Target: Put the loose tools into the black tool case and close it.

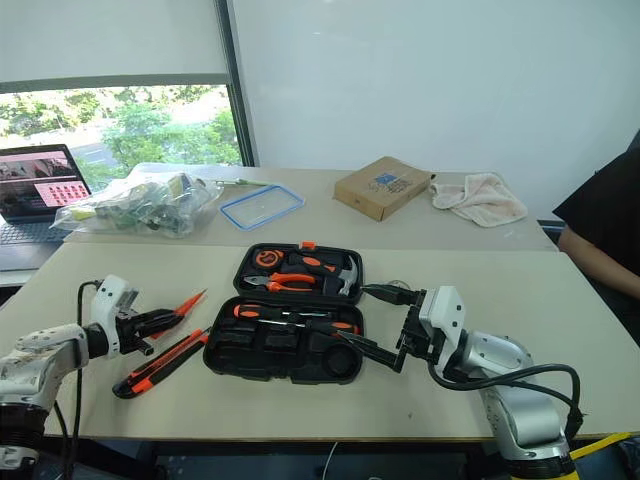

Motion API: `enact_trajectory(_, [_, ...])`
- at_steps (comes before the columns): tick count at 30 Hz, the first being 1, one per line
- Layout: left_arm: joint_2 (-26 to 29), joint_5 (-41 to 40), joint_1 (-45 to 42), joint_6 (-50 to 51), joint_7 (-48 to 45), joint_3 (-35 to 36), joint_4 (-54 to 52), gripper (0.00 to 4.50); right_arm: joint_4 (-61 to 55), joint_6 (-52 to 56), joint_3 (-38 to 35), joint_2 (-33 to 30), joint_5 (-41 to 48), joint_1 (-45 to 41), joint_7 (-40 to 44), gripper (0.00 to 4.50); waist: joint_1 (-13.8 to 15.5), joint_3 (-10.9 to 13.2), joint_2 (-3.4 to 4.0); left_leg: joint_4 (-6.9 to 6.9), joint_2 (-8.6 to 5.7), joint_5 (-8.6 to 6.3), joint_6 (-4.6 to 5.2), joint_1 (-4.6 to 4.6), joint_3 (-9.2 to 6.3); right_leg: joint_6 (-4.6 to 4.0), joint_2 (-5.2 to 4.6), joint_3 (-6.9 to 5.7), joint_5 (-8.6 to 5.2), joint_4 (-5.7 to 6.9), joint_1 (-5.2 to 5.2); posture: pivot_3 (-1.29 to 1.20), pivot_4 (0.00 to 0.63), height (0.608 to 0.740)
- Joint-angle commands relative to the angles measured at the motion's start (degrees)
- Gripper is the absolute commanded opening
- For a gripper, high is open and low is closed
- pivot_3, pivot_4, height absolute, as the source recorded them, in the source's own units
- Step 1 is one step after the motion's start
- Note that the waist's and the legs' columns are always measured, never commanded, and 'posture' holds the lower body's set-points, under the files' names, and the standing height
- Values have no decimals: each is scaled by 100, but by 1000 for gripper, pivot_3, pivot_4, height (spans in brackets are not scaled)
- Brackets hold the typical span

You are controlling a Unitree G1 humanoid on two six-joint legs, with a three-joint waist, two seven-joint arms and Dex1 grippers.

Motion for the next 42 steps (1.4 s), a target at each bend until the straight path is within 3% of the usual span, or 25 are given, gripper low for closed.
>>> enact_trajectory(1, [215,-387,-521,-379,-1255,-154,-535,454,-272,51,-262,-145,205,73,-41,4500,33,0,0,2,-2,0,0,-3,0,0,0,-2,0,0,0,0,150,740])
enact_trajectory(6, [232,412,-1207,-927,-2259,-1475,-886,454,-378,91,-295,-222,251,213,-94,4500,80,0,1,6,-15,-2,3,-11,2,2,-1,-8,0,-4,5,0,150,740])
enact_trajectory(14, [-255,1566,-2042,-1687,-2275,-2574,-62,454,-591,144,-288,-259,265,391,-176,4500,32,1,-1,9,-12,-2,7,-20,6,1,9,-6,0,-7,3,0,150,740])
enact_trajectory(34, [-575,2554,-2211,-1977,-2100,-3187,625,454,-739,144,-252,-211,264,494,-433,4500,79,0,0,61,-12,-29,54,-35,-24,21,1,-11,-4,-3,13,0,150,740])
enact_trajectory(42, [-639,2242,-2111,-1680,-2254,-3023,358,454,-766,166,-205,-185,281,524,-413,4500,79,0,0,79,-8,-31,58,-30,-25,21,-3,1,-4,-1,14,0,150,740])
